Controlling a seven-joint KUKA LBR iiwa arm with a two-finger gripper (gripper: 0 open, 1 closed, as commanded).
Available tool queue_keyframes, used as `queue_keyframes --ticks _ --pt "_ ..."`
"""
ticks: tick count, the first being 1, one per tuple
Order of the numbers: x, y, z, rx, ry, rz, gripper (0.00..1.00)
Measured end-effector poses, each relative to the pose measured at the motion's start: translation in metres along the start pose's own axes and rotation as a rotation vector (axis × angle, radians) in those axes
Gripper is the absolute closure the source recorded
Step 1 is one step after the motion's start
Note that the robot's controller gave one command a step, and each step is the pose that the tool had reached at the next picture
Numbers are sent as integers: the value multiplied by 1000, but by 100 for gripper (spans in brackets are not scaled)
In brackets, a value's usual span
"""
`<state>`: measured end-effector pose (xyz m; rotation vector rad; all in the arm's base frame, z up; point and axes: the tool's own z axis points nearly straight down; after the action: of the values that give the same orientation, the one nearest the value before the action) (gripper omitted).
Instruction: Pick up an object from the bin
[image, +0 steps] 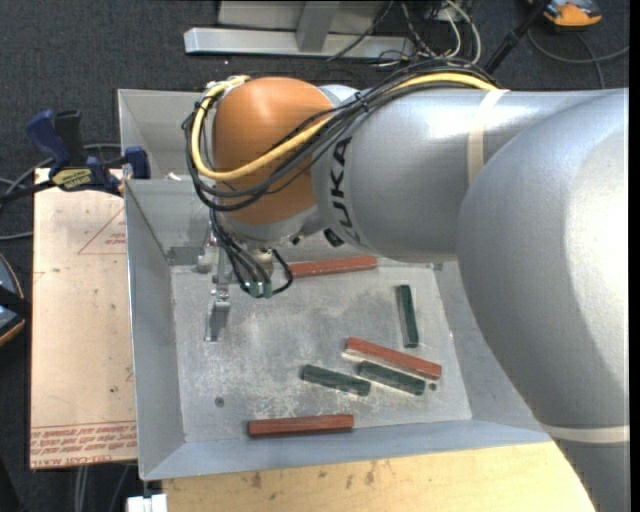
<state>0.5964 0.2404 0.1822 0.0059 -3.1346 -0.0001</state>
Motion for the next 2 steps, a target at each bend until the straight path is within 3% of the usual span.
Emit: queue_keyframes --ticks 1,2 --pt "-2 -1 -5 -1 -8 3 0" --pt "37 -39 27 -2 -11 -83 0"
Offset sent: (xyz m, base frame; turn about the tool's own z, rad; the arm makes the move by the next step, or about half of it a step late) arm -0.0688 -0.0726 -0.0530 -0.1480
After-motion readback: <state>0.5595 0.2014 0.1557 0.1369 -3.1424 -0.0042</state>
